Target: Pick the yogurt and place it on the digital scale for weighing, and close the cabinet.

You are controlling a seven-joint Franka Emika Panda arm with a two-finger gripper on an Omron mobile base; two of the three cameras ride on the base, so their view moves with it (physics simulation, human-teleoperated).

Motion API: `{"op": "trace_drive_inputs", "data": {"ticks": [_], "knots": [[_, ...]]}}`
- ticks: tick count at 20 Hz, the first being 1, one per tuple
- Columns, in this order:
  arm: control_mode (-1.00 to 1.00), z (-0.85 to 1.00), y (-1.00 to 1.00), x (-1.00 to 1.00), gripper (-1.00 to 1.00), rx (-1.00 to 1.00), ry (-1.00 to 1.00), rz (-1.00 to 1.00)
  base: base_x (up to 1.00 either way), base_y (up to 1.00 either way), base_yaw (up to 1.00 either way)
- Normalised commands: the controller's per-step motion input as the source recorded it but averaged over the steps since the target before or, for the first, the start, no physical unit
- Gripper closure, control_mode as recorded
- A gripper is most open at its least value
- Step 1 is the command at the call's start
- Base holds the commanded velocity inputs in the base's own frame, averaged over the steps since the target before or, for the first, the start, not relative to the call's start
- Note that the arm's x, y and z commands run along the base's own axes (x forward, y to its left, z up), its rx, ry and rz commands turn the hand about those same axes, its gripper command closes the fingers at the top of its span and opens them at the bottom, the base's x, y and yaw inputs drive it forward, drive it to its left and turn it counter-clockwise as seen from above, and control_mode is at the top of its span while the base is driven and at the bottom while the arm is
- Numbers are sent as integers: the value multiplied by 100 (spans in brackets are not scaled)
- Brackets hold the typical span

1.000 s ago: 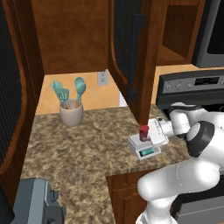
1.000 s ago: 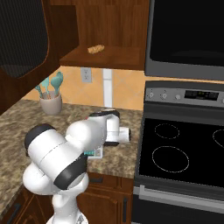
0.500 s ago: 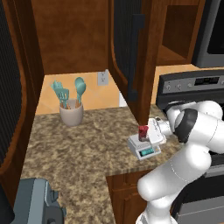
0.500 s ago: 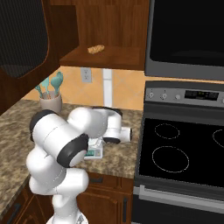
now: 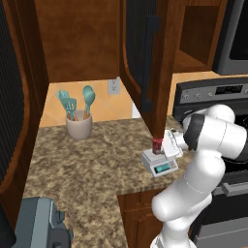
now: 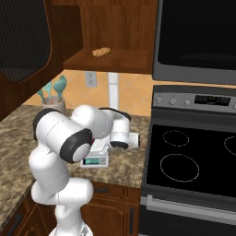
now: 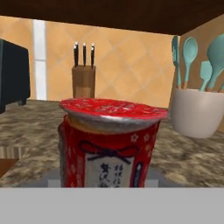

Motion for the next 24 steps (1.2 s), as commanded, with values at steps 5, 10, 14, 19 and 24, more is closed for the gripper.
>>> {"op": "trace_drive_inputs", "data": {"ticks": [5, 10, 14, 19, 24], "knots": [[-100, -1, -4, -3, -100, 0, 0, -1, 0, 0, 0], [-100, 0, 0, -18, -100, 0, -3, -1, 0, 0, 0], [-100, 11, -20, -18, -100, 1, -5, -5, 0, 0, 0], [-100, 24, -35, -19, -100, 5, -10, -8, 0, 0, 0], [-100, 63, -18, -58, -100, 2, -25, -6, 0, 0, 0]]}}
